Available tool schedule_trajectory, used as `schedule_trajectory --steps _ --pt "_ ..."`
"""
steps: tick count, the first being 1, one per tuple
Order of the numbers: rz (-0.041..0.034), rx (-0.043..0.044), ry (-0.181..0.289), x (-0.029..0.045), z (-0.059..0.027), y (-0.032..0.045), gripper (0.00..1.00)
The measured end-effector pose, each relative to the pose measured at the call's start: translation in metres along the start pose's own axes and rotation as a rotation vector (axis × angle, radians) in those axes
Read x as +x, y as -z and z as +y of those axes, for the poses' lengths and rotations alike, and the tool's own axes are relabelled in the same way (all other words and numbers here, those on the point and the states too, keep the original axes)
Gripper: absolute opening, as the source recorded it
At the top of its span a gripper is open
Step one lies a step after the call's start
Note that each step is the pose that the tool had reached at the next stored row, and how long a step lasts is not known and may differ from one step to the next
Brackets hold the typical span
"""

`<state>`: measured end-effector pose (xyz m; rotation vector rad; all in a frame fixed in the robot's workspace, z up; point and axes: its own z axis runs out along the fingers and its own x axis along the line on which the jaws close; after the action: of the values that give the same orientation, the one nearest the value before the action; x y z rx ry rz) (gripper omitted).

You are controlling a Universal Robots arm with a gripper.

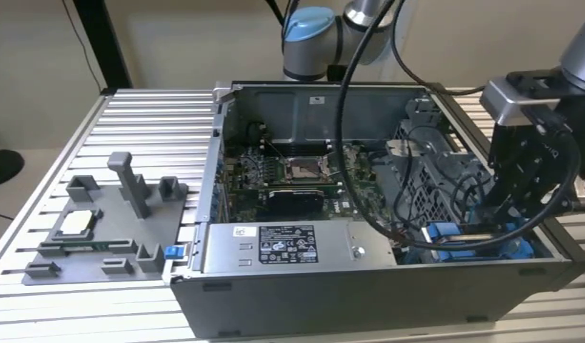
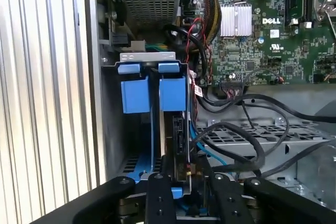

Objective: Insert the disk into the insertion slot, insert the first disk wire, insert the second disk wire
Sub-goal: 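Insert the first disk wire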

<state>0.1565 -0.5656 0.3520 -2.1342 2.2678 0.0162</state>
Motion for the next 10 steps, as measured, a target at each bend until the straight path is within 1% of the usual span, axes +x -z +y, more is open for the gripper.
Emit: schedule_trajectory --steps 2,5,8,9,10 --pt "0.0001 0.0000 0.000 -0.0002 -0.0001 0.0098 1.00" --pt "-0.0001 0.0000 0.000 -0.0005 -0.0002 0.0200 1.00" --pt "-0.0003 0.0000 0.000 -0.0008 -0.0003 0.0289 1.00" --pt "-0.0003 0.0000 0.000 -0.0008 -0.0004 0.0313 1.00" --pt "-0.0003 0.0000 0.000 -0.0009 -0.0004 0.0319 1.00"
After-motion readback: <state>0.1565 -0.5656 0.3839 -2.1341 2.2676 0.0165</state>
